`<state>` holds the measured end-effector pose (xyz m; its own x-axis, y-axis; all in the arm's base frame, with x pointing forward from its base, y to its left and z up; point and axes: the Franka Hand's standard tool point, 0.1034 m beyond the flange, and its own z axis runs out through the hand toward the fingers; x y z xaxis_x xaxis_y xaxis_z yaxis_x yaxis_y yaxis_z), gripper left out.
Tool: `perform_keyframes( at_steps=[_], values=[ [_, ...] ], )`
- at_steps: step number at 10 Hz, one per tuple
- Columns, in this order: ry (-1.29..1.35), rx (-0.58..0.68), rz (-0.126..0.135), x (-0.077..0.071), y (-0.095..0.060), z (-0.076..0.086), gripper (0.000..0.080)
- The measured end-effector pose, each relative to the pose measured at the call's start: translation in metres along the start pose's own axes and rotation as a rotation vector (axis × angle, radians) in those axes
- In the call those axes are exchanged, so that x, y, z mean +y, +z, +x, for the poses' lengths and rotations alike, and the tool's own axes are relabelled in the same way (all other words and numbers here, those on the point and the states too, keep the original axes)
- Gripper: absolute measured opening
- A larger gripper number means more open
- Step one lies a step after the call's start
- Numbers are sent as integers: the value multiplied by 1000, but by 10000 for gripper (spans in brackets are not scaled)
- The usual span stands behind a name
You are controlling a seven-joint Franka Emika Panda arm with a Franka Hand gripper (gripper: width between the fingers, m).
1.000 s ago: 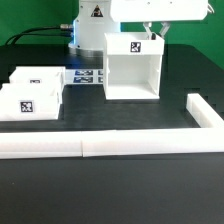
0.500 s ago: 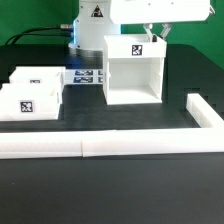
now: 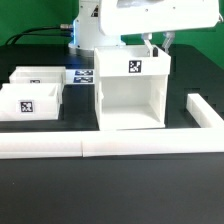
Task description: Assemble drawer
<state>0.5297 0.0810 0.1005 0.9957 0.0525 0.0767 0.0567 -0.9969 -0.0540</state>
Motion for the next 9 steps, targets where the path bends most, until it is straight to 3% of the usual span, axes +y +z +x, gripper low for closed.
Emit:
perform_keyframes(
  at_steps=[2, 5, 9],
  values=[
    [5, 31, 6, 0, 1, 30, 38],
    [10, 33, 6, -1, 1, 29, 38],
    [227, 44, 20, -4, -1, 32, 38]
  ],
)
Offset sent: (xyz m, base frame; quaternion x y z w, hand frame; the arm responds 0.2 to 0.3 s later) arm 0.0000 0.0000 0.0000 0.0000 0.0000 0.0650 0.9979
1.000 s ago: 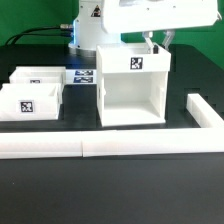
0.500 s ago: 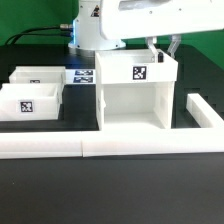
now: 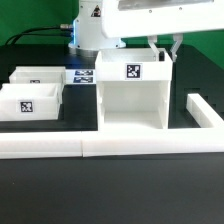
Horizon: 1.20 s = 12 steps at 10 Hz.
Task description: Assemble drawer
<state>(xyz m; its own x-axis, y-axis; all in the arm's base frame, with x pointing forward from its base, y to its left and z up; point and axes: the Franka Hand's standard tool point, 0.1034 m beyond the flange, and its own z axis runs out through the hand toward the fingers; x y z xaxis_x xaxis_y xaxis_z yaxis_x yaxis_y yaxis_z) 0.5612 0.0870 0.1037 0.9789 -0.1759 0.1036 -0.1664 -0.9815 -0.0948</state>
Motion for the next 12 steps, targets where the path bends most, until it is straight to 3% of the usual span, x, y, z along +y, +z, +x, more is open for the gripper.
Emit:
perform_keyframes(
  at_steps=[5, 9, 12],
  values=[
    [432, 17, 27, -16, 1, 12, 39],
    [581, 18, 43, -22, -2, 12, 39],
    [891, -2, 51, -31, 0, 7, 39]
  ],
)
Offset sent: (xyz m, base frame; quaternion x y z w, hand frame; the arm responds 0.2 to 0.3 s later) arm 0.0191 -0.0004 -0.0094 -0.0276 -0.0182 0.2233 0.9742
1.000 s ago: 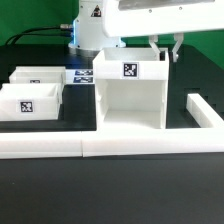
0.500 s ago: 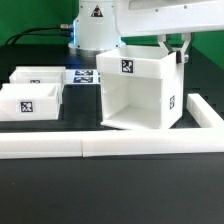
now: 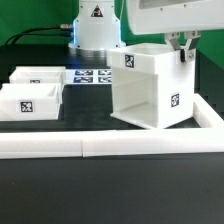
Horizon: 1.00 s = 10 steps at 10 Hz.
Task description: Assemble drawer
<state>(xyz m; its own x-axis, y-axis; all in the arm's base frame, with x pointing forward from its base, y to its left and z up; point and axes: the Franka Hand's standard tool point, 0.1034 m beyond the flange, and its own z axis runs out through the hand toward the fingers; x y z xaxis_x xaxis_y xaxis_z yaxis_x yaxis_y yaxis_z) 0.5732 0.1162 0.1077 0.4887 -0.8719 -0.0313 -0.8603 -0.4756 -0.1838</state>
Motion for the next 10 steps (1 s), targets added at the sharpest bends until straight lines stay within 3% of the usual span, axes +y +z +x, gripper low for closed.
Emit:
perform_keyframes(
  at_steps=[3, 8, 10],
  values=[
    [334, -27, 8, 5, 5, 10, 44],
    [504, -56, 12, 2, 5, 2, 44],
    [498, -70, 4, -14, 10, 5, 44]
  ],
)
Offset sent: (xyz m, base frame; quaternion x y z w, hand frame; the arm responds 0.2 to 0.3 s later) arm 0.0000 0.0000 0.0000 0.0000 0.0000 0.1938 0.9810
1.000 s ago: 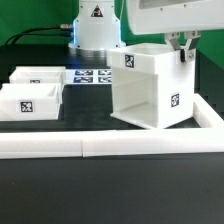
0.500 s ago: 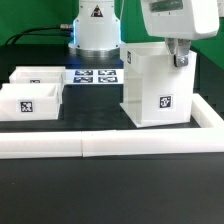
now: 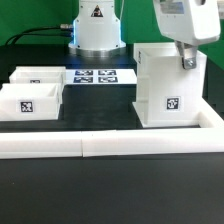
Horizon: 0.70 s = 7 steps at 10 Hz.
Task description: Assemble drawer
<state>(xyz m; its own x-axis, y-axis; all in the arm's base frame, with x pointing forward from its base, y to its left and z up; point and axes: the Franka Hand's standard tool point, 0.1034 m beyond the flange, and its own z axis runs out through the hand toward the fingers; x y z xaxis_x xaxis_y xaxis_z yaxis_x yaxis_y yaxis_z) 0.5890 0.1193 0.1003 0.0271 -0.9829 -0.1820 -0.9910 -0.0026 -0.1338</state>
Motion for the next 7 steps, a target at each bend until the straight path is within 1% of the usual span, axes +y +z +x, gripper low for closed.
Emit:
perform_keyframes(
  at_steps=[1, 3, 4, 5, 6, 7],
  values=[
    [0, -1, 8, -12, 1, 1, 44],
    [1, -8, 7, -36, 4, 2, 44],
    [3, -10, 7, -46, 5, 3, 44],
    [4, -13, 13, -57, 7, 3, 44],
    [11, -15, 14, -65, 8, 3, 44],
    [19, -16, 0, -65, 8, 3, 44]
  ],
)
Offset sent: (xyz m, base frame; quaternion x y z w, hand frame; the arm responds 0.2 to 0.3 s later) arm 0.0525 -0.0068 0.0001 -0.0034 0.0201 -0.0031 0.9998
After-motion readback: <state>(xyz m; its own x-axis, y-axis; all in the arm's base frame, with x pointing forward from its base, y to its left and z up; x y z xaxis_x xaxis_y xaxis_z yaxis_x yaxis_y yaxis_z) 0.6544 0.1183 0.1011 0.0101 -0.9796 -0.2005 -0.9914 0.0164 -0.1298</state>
